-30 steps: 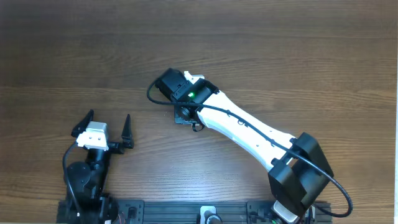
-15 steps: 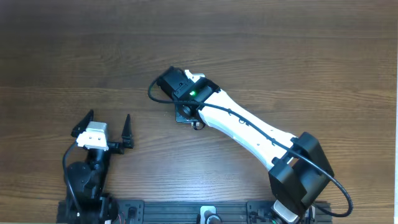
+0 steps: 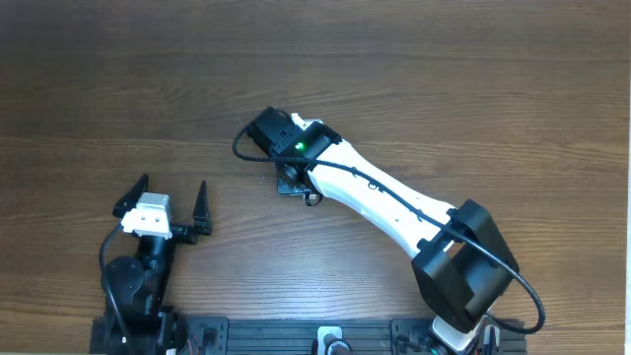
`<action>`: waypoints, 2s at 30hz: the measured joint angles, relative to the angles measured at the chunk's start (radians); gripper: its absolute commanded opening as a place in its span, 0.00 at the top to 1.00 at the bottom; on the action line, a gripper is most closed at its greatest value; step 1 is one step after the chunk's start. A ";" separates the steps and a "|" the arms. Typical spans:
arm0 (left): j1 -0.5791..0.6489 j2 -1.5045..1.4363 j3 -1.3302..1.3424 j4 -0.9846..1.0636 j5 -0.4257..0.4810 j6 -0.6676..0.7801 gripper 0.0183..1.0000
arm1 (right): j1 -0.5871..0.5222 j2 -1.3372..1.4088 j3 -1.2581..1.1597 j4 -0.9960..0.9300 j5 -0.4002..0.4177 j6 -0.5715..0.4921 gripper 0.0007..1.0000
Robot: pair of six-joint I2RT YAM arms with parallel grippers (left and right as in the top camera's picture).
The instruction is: Stack Cubes
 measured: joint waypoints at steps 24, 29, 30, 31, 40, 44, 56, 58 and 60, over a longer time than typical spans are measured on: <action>0.000 0.000 0.000 0.000 0.000 0.000 0.00 | -0.003 0.000 0.000 0.004 0.000 -0.002 0.77; 0.000 0.000 0.000 0.000 0.000 0.000 0.00 | -0.003 0.000 0.000 0.004 0.000 -0.003 0.75; 0.000 0.000 0.000 0.000 0.000 0.000 0.00 | -0.003 0.000 0.000 0.004 0.000 -0.002 0.74; 0.000 0.000 0.000 0.000 0.000 0.000 0.00 | -0.003 0.000 0.000 0.004 0.000 -0.002 0.73; 0.000 0.000 0.000 0.000 0.000 0.000 0.00 | -0.003 0.000 0.000 0.008 0.000 -0.003 0.71; 0.000 0.000 0.000 0.000 0.000 0.000 0.00 | -0.003 0.000 0.000 0.011 0.000 -0.003 0.69; 0.000 0.000 0.000 0.000 0.000 0.000 0.00 | -0.005 0.000 0.000 0.011 0.001 -0.007 0.05; 0.000 0.000 0.000 0.000 0.000 0.000 0.00 | -0.009 0.000 0.000 0.011 0.000 -0.004 0.01; 0.000 0.000 0.000 0.000 0.000 0.000 0.00 | -0.019 0.000 0.003 0.011 0.001 -0.008 0.01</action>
